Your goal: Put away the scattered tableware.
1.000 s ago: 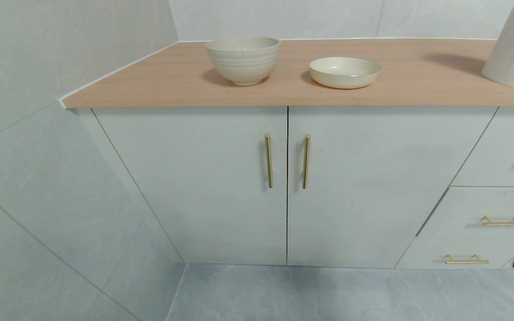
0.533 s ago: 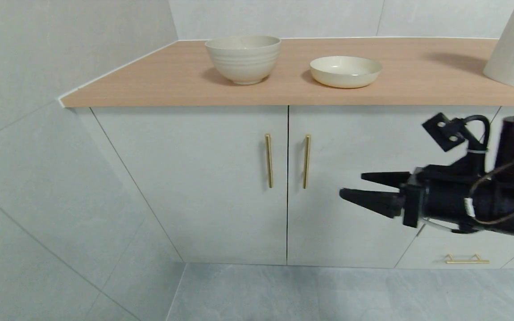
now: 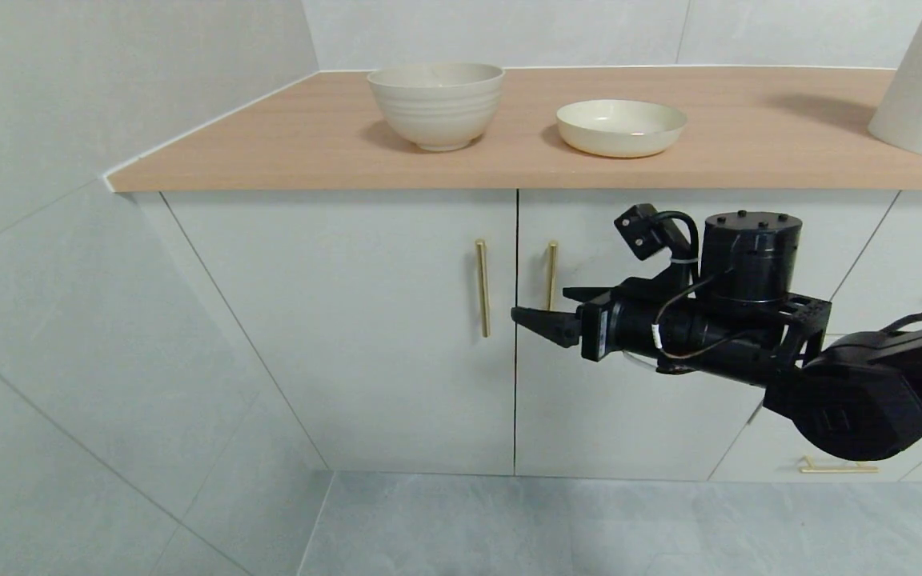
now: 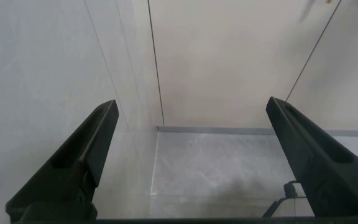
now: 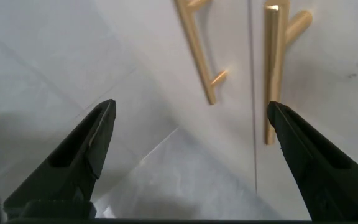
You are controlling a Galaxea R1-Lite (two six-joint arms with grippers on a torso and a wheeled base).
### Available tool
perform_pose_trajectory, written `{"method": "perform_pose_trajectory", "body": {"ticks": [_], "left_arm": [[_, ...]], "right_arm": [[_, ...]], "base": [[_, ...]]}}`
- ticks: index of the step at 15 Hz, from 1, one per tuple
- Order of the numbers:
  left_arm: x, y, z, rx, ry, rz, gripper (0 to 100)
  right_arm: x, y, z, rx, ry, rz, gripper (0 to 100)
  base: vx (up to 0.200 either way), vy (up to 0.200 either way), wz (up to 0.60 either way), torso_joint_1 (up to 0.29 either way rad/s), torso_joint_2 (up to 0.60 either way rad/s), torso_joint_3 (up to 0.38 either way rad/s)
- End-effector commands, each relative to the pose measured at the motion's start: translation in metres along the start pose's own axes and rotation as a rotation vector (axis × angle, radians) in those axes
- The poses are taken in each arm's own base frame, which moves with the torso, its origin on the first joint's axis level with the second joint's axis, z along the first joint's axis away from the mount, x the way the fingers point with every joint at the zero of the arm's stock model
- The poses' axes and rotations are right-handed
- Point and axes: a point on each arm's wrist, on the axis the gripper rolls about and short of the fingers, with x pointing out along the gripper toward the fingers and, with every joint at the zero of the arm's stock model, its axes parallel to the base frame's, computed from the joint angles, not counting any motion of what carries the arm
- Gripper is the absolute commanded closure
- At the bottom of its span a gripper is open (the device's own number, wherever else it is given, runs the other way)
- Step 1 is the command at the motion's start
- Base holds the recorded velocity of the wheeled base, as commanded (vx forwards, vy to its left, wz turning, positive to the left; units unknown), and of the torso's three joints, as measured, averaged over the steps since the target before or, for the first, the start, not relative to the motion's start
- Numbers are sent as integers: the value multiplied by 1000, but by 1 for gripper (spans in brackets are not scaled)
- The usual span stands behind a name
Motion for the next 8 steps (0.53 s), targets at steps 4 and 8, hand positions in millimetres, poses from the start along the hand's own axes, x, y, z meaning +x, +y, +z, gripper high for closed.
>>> {"method": "perform_pose_trajectory", "body": {"ticks": [4, 8], "left_arm": [[0, 0, 0, 0, 0, 0, 0], [0, 0, 0, 0, 0, 0, 0]], "right_arm": [[22, -8, -4, 80, -56, -58, 0], [34, -13, -11, 81, -83, -55, 0]], "base": [[0, 0, 0, 0, 0, 0], [0, 0, 0, 0, 0, 0]]}}
